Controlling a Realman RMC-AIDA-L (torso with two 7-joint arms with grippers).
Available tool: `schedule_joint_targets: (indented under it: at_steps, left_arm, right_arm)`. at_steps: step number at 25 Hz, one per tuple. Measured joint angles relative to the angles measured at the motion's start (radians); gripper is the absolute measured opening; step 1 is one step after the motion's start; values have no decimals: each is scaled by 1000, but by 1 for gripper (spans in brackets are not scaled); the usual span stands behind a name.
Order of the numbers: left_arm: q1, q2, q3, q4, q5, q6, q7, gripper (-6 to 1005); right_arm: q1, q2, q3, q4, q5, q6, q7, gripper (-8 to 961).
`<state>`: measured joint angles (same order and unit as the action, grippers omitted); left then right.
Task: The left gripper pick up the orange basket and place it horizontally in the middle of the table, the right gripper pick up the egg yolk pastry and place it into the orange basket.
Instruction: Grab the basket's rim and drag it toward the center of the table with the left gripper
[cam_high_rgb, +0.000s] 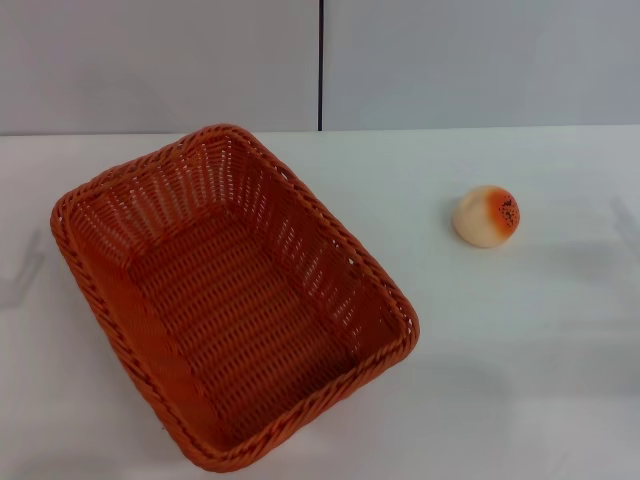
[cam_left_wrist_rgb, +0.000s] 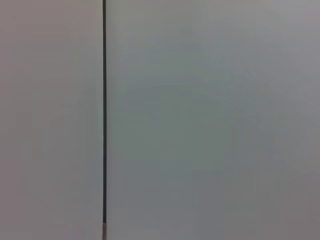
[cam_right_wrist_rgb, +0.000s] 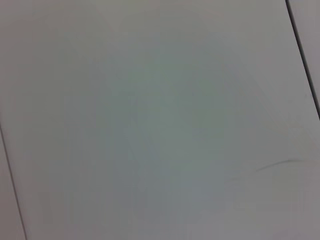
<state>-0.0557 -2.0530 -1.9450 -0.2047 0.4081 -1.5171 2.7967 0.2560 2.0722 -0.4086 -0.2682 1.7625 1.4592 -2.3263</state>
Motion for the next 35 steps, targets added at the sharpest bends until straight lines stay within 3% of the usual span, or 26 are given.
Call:
schedule_joint_targets:
  at_steps: [13, 19, 20, 24, 26, 30, 34, 35]
  left_arm:
    - [-4, -4, 1, 6, 0, 5, 6, 792]
    - [-2, 16, 3, -26, 42, 1, -58, 783]
    - [4, 37, 1, -79, 110, 6, -118, 781]
    - [16, 56, -6, -177, 211, 36, -189, 775]
    - [51, 69, -8, -350, 331, 118, -312, 772]
    - [88, 73, -45, -640, 590, 246, -564, 766]
    - [86, 72, -64, -685, 645, 251, -617, 759]
    - [78, 66, -110, -782, 769, 250, -723, 758]
  right_arm:
    - [33, 1, 0, 12, 5, -22, -1, 726]
    - [36, 1, 0, 16, 7, -31, 1, 726]
    - [36, 1, 1, 16, 7, -29, 3, 725]
    - [29, 1, 2, 16, 8, -28, 3, 725]
    - [27, 0, 2, 17, 8, -30, 1, 725]
    - [26, 0, 4, 17, 8, -34, 0, 726]
    - [31, 0, 4, 17, 8, -39, 0, 726]
    - [33, 0, 4, 17, 8, -41, -1, 726]
